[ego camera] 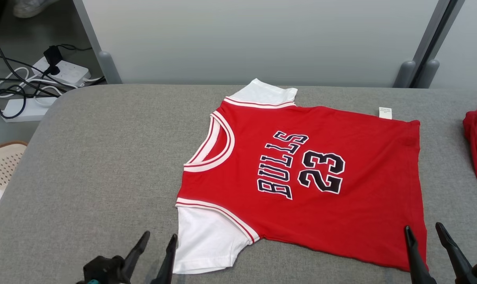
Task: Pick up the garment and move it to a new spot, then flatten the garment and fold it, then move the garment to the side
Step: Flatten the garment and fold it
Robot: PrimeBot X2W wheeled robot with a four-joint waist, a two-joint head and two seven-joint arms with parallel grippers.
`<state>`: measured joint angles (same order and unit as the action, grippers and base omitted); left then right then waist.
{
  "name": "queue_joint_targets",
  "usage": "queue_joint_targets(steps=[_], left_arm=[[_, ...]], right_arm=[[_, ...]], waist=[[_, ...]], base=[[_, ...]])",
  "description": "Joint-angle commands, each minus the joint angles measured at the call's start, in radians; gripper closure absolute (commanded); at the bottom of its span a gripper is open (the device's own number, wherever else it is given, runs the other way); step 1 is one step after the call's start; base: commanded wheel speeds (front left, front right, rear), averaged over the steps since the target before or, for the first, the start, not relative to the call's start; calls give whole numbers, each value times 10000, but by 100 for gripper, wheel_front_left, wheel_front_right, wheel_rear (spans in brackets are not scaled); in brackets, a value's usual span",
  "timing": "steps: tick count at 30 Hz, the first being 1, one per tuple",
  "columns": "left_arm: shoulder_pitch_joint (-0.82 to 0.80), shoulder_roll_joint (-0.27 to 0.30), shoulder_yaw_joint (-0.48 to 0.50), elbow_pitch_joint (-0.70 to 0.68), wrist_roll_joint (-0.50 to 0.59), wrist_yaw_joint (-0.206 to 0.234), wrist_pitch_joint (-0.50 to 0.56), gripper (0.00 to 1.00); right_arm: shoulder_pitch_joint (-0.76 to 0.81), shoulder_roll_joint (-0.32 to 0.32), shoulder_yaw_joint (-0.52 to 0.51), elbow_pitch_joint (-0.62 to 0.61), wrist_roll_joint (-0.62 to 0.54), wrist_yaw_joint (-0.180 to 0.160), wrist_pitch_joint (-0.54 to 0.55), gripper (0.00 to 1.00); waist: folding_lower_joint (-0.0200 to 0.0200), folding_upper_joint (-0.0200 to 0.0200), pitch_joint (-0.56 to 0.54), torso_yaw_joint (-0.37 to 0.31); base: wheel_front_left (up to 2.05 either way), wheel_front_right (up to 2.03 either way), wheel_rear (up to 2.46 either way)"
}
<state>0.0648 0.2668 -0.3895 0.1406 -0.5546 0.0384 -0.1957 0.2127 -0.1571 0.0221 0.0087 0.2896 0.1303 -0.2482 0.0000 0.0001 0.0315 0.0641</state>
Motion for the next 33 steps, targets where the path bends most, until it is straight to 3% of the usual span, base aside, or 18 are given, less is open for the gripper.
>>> queue_joint_targets(steps=[1, 10, 17, 25, 26, 27, 31, 32, 33], left_arm=[[-331, 128, 290, -140, 21, -47, 65, 0], [-691, 177, -339, 747, -121, -45, 1847, 0], [-1140, 67, -532, 1406, 180, 295, 2088, 0], [-1406, -30, -826, 1853, 166, 150, 2425, 0], [-1435, -32, -832, 1857, 161, 144, 2422, 4], [-1460, -36, -834, 1861, 153, 140, 2415, 20], [-1579, -31, -853, 1932, 131, 128, 2449, 62], [-1590, -28, -874, 1969, 106, 113, 2522, 75], [-1592, -15, -921, 1991, 90, 71, 2608, 100]], right_arm=[[-254, -228, 232, -261, -38, 4, -134, 0], [-433, -320, 272, -325, 28, 4, -135, 0], [-547, -414, 334, -395, 99, 4, -135, 0], [-561, -506, 213, -482, 140, 4, -135, 0], [-565, -503, 195, -490, 141, 4, -135, 0], [-568, -499, 183, -493, 145, 4, -135, 0], [-587, -501, 191, -475, 156, 4, -135, 0], [-602, -499, 195, -480, 164, 4, -135, 0], [-611, -500, 195, -481, 166, 4, -135, 0]], waist=[[0, -1, 26, 0], [0, -1, 431, -10], [0, -1, 666, -75], [0, -1, 900, -181], [0, -1, 934, -188], [0, -1, 964, -194], [0, -1, 1071, -219], [0, -1, 1092, -228], [0, -1, 1109, -233]], base=[[0, 0, 0], [0, 0, 0], [0, 0, 0], [0, 0, 0], [0, 0, 0], [0, 0, 0], [0, 0, 0], [0, 0, 0], [0, 0, 0]])
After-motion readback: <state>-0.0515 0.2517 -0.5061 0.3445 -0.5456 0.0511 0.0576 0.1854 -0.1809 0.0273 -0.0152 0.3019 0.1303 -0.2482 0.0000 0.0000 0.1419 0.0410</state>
